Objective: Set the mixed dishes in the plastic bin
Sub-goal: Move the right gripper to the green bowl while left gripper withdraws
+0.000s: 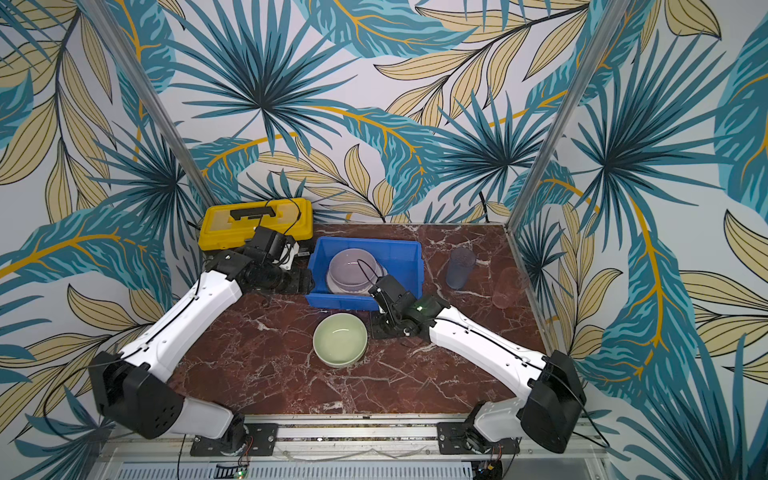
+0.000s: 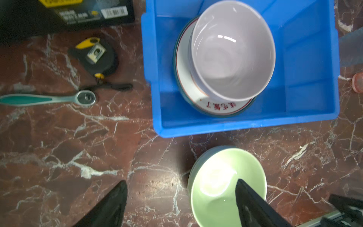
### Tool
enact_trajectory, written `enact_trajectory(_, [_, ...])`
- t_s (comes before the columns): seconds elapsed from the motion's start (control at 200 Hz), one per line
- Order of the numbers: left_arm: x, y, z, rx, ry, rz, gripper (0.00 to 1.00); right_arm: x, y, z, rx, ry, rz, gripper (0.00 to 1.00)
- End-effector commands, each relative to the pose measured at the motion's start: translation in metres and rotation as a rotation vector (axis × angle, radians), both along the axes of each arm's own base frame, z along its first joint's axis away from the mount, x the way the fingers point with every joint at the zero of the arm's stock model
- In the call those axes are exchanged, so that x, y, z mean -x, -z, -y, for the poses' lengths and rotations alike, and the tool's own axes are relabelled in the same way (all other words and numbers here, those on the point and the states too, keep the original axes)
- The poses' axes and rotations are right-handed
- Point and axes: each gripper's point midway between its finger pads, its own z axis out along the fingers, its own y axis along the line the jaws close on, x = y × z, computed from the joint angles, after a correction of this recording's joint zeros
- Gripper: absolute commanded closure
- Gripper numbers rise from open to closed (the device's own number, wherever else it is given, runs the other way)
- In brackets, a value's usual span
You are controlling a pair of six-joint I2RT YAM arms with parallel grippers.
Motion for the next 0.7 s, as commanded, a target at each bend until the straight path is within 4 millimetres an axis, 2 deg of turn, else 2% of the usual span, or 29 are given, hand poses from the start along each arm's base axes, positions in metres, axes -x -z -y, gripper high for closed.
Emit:
enact_trajectory(0.0, [0.019,-0.008,-0.008,0.069,-0.056,0.089,0.11,-0.009,0.002,-0.012,-0.02,-0.006,0.016,0.53])
enact_trajectory(0.045, [0.029,-0.003,-0.014,0.08,-0.078,0.108,0.1,-0.011,0.007,-0.016,-0.022,-0.006,0.007,0.53])
enact_trajectory(0.07, [0.034,0.0,-0.016,0.086,-0.087,0.117,0.1,-0.005,0.011,-0.026,-0.022,-0.035,-0.001,0.53])
enact_trajectory(0.18, [0.055,0.016,-0.024,0.1,-0.098,0.129,0.09,-0.006,0.03,-0.037,-0.008,-0.044,-0.025,0.56])
enact_trajectory(0.326, [0.072,0.019,-0.029,0.118,-0.102,0.157,0.08,-0.009,0.055,-0.044,0.012,-0.02,-0.043,0.6])
enact_trajectory(0.491, [0.08,0.017,-0.039,0.1,-0.115,0.212,0.08,-0.013,0.068,-0.042,0.056,0.017,-0.036,0.6])
enact_trajectory(0.696, [0.079,0.013,-0.04,0.108,-0.117,0.25,0.07,-0.016,0.069,-0.032,0.106,0.051,-0.013,0.6])
